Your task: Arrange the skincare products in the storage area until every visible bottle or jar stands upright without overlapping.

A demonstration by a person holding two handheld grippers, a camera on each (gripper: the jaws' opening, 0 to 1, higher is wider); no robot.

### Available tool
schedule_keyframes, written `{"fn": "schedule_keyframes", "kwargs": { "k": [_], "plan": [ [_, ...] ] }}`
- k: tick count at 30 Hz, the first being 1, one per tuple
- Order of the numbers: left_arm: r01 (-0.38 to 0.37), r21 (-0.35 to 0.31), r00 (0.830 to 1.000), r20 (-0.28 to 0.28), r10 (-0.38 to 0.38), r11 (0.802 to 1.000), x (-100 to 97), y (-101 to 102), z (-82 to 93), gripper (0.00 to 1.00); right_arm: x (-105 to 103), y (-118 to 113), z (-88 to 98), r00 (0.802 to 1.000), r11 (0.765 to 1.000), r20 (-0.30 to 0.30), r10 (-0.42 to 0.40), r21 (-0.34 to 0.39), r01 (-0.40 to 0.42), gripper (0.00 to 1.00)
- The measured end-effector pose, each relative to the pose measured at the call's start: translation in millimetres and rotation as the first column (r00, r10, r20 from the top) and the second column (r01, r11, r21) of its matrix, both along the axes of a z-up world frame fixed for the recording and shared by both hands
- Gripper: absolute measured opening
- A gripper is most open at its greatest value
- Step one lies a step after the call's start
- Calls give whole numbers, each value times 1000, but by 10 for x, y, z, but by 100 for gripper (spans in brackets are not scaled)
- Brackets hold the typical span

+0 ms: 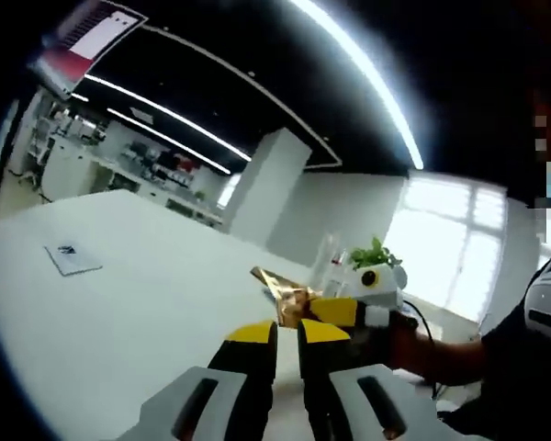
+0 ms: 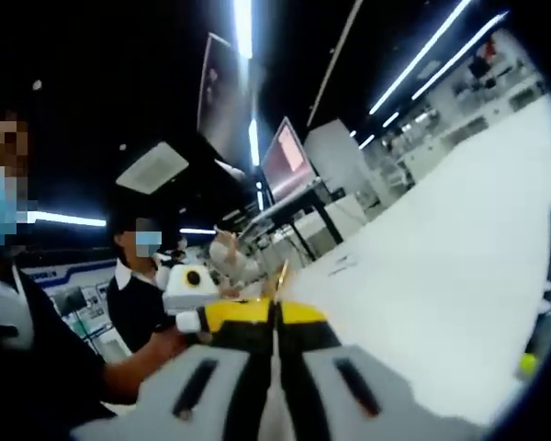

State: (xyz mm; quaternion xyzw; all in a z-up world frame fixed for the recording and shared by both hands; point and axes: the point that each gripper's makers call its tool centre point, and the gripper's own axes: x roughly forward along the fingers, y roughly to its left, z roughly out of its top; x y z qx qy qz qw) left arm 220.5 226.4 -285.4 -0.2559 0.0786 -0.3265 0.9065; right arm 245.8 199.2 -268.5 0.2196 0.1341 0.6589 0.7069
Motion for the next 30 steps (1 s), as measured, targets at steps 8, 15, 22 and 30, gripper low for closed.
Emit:
{"fn": "schedule_keyframes", "kwargs": {
  "k": [8,15,22,30],
  "plan": [
    [2,-51,999,34,-1,999,16,-205,96,6,-64,-45,102,1000,998,-12,-20,62,21,0],
    [-38,-156,997,64,49,987,73,-218,233,4,-51,-113,172,999,993,-15,-47,105,48,0],
    [-60,-230,994,77,80,971,122,-220,332,1,-60,-144,211,998,990,-15,-58,128,60,0],
    [-54,-270,991,103,84,961,125,-254,428,0,-132,-167,240,998,988,-27,-52,146,55,0]
  ]
}}
